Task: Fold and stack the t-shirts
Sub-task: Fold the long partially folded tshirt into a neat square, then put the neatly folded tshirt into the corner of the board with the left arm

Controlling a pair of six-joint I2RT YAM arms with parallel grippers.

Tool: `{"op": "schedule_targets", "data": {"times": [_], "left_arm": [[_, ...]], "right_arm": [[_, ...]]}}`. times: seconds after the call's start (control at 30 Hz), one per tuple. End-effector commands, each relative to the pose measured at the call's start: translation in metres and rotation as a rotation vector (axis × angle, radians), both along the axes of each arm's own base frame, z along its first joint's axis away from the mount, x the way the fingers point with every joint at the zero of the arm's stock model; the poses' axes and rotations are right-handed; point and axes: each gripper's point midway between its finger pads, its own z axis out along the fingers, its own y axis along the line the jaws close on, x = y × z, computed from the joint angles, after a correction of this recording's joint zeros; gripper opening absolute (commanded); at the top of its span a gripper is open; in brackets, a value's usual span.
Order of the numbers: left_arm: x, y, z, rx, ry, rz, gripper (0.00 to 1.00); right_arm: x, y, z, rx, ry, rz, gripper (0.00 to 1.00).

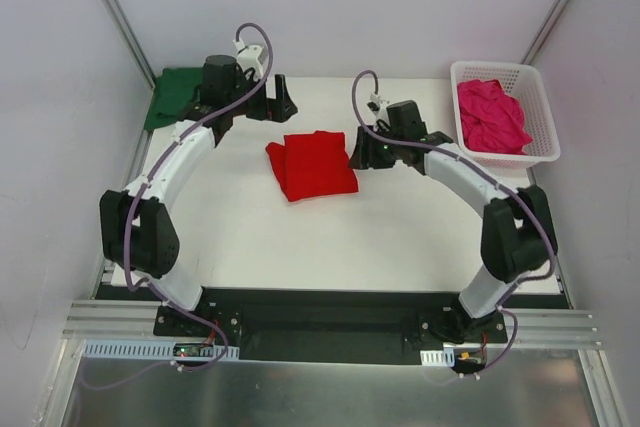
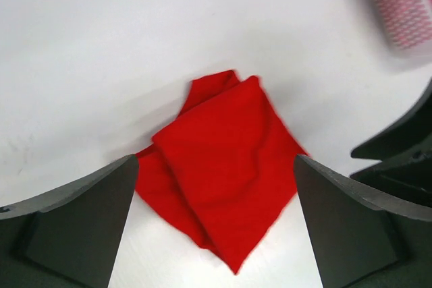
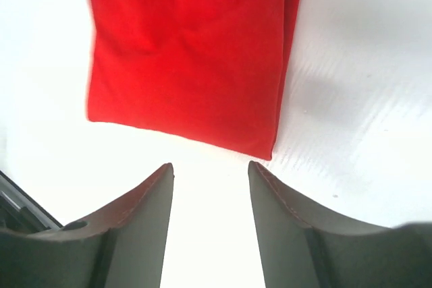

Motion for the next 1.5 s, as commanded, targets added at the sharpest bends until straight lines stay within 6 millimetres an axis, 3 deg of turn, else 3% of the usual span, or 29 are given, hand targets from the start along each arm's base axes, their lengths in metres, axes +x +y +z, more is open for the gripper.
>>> {"op": "schedule_targets", "data": {"times": [0.0,0.1,0.2,0.27,0.3,0.43,0.77,1.0,1.1,1.2,1.27,1.37,1.4,1.47], "left_arm": [[-0.025,-0.035,0.048,-0.177,-0.007,-0.188,0.99],[-0.028,-0.063,0.042,-0.272,0.054,-0.306,0.98],[-0.029,-0.092,0.007,-0.335,0.160,-0.369,0.95],[-0.025,-0.110,0.006,-0.426,0.162,-0.411,0.90],[-0.023,-0.117,-0.007,-0.458,0.204,-0.432,0.88],[-0.013,-0.135,-0.019,-0.567,0.219,-0.472,0.80],[-0.003,-0.142,-0.083,-0.688,0.375,-0.384,0.79],[-0.015,-0.135,-0.151,-0.668,0.517,-0.303,0.79],[-0.021,-0.133,-0.168,-0.664,0.546,-0.284,0.79],[-0.022,-0.132,-0.171,-0.664,0.551,-0.284,0.79],[-0.021,-0.133,-0.163,-0.672,0.542,-0.297,0.79],[-0.014,-0.136,-0.134,-0.678,0.508,-0.326,0.81],[-0.007,-0.139,-0.109,-0.683,0.460,-0.350,0.83],[-0.005,-0.140,-0.085,-0.680,0.425,-0.374,0.85]], "right_arm": [[-0.008,-0.024,0.056,-0.021,-0.144,-0.059,0.52],[-0.013,-0.036,0.059,-0.048,-0.156,-0.099,0.52],[-0.021,-0.049,0.057,-0.086,-0.158,-0.130,0.53],[-0.028,-0.059,0.054,-0.105,-0.159,-0.152,0.52],[-0.031,-0.062,0.052,-0.110,-0.155,-0.158,0.53],[-0.039,-0.074,0.047,-0.125,-0.147,-0.181,0.54],[-0.044,-0.081,0.041,-0.130,-0.127,-0.187,0.54],[-0.046,-0.082,0.041,-0.136,-0.123,-0.189,0.54],[-0.047,-0.084,0.041,-0.140,-0.123,-0.192,0.54],[-0.048,-0.085,0.040,-0.142,-0.122,-0.193,0.54],[-0.050,-0.086,0.038,-0.145,-0.114,-0.194,0.54],[-0.050,-0.085,0.038,-0.141,-0.117,-0.191,0.54],[-0.050,-0.086,0.037,-0.140,-0.113,-0.190,0.54],[-0.051,-0.085,0.037,-0.134,-0.114,-0.189,0.54]]}}
